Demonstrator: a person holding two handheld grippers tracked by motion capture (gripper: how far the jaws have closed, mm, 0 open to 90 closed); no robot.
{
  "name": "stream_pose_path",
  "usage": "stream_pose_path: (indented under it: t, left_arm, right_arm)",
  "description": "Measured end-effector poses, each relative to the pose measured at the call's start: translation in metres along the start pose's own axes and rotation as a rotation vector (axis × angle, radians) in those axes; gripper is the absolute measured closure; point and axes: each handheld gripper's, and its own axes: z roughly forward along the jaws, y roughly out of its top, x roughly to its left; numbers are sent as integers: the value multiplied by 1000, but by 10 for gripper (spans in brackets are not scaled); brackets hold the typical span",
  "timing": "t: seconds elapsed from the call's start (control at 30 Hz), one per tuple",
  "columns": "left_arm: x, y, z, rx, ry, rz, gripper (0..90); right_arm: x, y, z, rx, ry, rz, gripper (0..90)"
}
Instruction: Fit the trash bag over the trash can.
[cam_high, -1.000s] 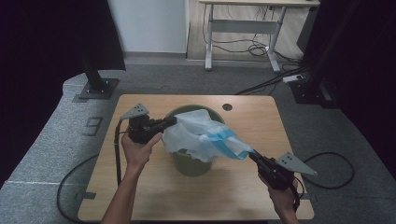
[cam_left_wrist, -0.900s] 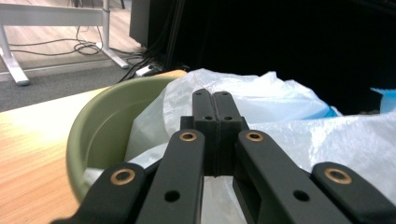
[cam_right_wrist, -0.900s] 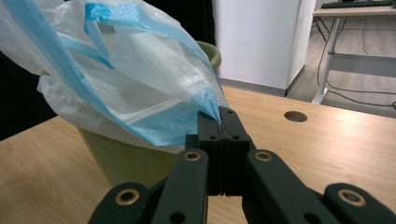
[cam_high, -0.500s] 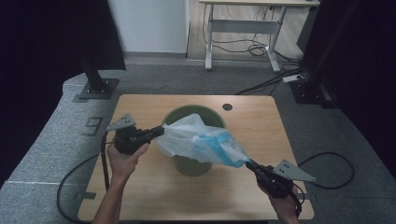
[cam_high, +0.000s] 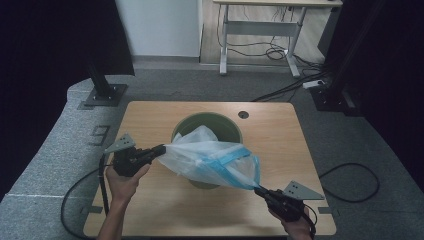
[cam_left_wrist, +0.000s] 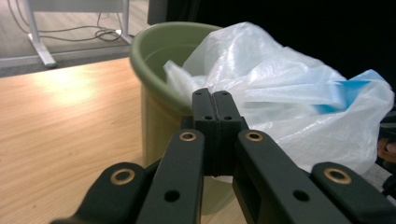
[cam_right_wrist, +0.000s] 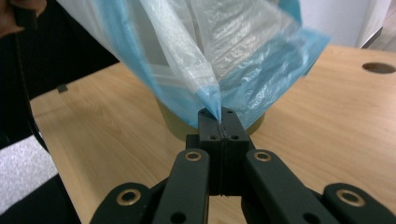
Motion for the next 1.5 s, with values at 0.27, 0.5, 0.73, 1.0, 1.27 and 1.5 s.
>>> stream_pose_path:
  t: [0.27, 0.5, 0.73, 1.0, 1.27, 1.5]
  left_arm:
    - [10, -17, 3, 11, -16, -21, 900]
    - [18, -28, 9, 37, -3, -51, 900]
    - [26, -26, 18, 28, 17, -90, 900]
    - [29, -17, 25, 14, 31, -107, 900]
    - [26, -16, 24, 9, 29, -101, 900]
    - [25, -15, 22, 3, 26, -98, 900]
  right_arm:
    - [-4, -17, 13, 49, 31, 32, 886]
    - [-8, -23, 21, 87, 11, 15, 886]
    - [-15, -27, 39, 127, 1, 29, 888]
    - [-23, -26, 49, 125, -7, 39, 883]
    - [-29, -18, 4, 11, -17, 31, 626]
    - [-37, 3, -37, -63, -70, 22, 581]
